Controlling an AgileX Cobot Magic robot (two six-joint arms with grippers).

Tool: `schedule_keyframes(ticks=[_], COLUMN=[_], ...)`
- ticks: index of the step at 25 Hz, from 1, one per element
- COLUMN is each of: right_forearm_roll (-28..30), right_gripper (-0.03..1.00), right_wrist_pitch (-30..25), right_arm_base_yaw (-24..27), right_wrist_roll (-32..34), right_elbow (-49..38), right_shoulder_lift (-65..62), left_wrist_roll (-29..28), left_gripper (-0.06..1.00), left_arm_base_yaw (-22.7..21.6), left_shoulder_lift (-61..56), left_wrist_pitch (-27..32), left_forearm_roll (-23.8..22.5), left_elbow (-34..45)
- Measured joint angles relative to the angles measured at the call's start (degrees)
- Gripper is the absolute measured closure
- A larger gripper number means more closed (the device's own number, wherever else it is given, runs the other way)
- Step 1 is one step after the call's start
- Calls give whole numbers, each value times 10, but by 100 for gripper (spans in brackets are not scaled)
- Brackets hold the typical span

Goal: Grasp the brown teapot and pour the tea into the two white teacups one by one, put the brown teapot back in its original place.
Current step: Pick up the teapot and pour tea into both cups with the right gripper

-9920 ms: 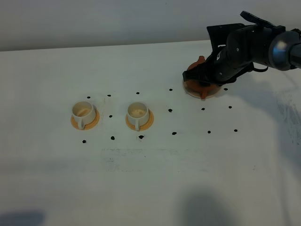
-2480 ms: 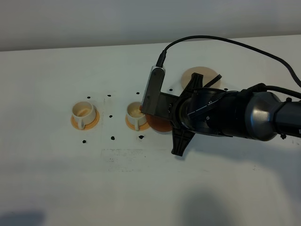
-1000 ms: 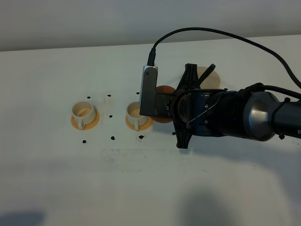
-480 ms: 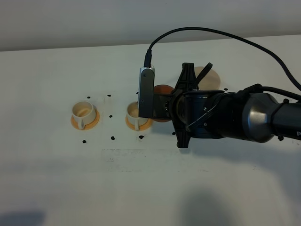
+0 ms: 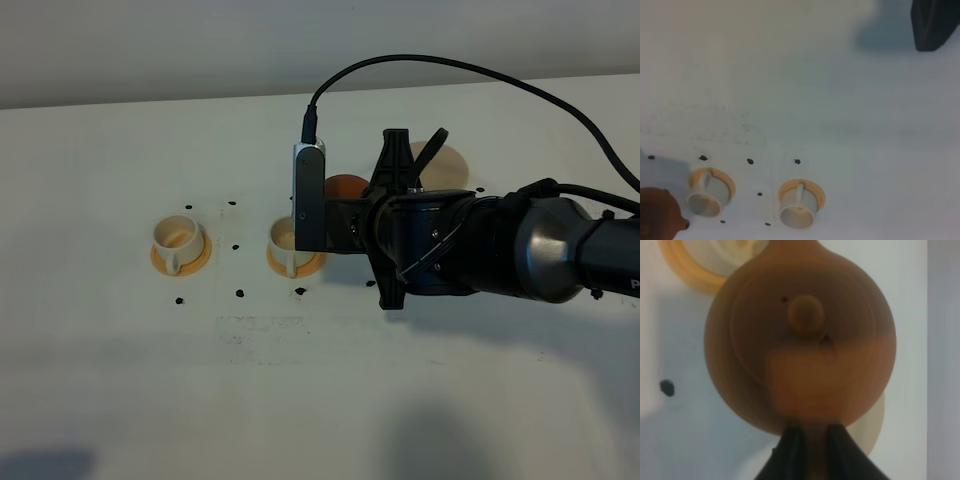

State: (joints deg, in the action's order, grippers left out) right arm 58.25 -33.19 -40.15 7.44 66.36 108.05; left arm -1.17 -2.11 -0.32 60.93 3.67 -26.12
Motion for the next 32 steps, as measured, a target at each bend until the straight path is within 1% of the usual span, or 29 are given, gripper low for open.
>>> schedule_keyframes(ticks=[9,15,24,32], right_forearm_roll=[34,47,47,50], right_gripper=[87,87,87,87], right_wrist_pitch=[-8,-12,-13,-13], right_arm_base_yaw=[0,0,0,0], right_wrist_roll=[0,0,-39,-50], right_elbow=[0,0,0,0], right_shoulder_lift=[0,0,0,0], left_wrist_roll=[-1,-1,-1,0], left_gripper=[62,62,62,62], left_arm_base_yaw=[0,0,0,0], left_shoulder_lift=[0,0,0,0], left_wrist_pitch=[0,0,0,0], left_forearm_roll=[0,0,0,0], left_elbow=[0,0,0,0])
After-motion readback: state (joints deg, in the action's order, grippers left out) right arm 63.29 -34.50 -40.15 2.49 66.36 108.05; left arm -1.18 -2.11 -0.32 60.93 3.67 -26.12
